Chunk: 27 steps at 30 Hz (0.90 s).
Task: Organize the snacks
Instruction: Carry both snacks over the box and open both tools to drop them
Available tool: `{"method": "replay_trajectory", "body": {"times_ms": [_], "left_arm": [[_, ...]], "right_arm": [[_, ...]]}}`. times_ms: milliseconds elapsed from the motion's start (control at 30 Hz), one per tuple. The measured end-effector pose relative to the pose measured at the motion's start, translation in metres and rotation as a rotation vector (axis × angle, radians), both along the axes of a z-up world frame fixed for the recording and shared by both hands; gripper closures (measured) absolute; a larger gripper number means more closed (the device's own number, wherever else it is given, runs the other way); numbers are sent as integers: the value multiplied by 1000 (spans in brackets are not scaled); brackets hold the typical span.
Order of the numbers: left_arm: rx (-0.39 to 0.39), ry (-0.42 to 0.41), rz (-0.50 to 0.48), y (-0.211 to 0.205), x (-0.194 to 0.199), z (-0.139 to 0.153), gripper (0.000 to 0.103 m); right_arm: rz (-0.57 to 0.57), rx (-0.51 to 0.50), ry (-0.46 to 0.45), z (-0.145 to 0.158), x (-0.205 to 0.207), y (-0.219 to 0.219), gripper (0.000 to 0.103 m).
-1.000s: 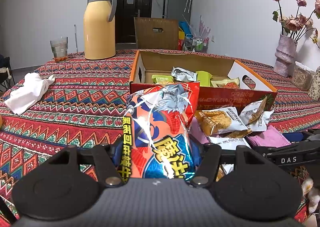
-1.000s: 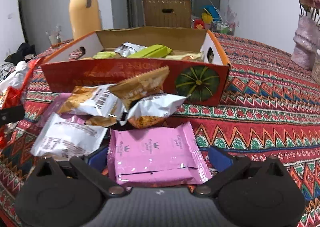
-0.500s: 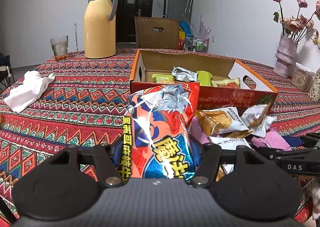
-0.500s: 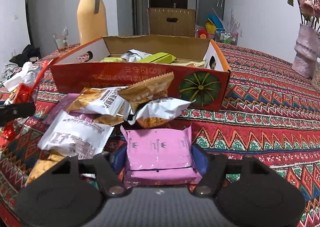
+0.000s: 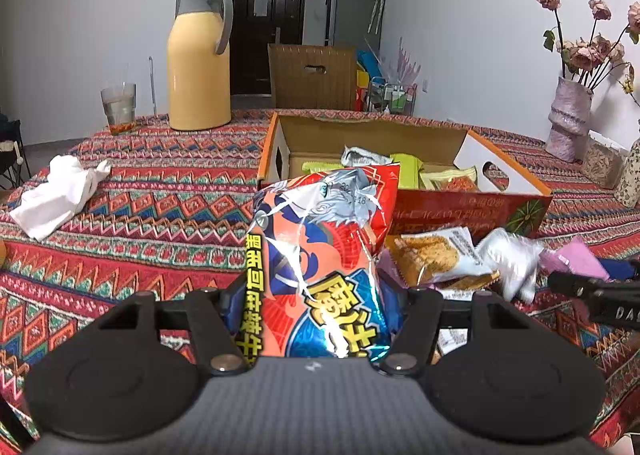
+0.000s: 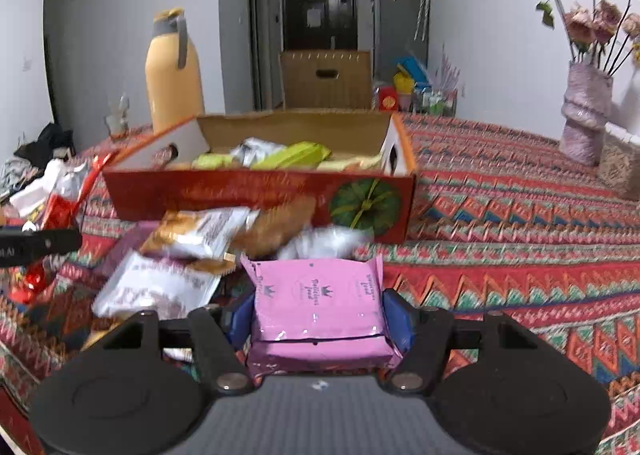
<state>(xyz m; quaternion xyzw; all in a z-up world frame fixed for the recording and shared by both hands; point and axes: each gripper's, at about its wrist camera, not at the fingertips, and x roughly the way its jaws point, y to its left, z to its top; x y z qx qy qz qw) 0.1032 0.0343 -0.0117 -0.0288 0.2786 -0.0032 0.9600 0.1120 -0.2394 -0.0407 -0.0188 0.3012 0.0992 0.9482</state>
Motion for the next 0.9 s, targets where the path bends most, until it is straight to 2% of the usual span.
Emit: {"method": "replay_trajectory", "body": {"times_ms": [233, 500, 900], "left_arm": [[6, -42, -8, -3, 7, 18, 40], [34, -96, -31, -15, 24, 42, 40], [78, -164, -24, -34, 72, 71, 40]], "right_arm": [[-5, 15, -79, 25, 7, 1, 37], [9, 31, -118, 41, 33, 16, 37], [0, 70, -183, 66, 81, 26, 37]]}}
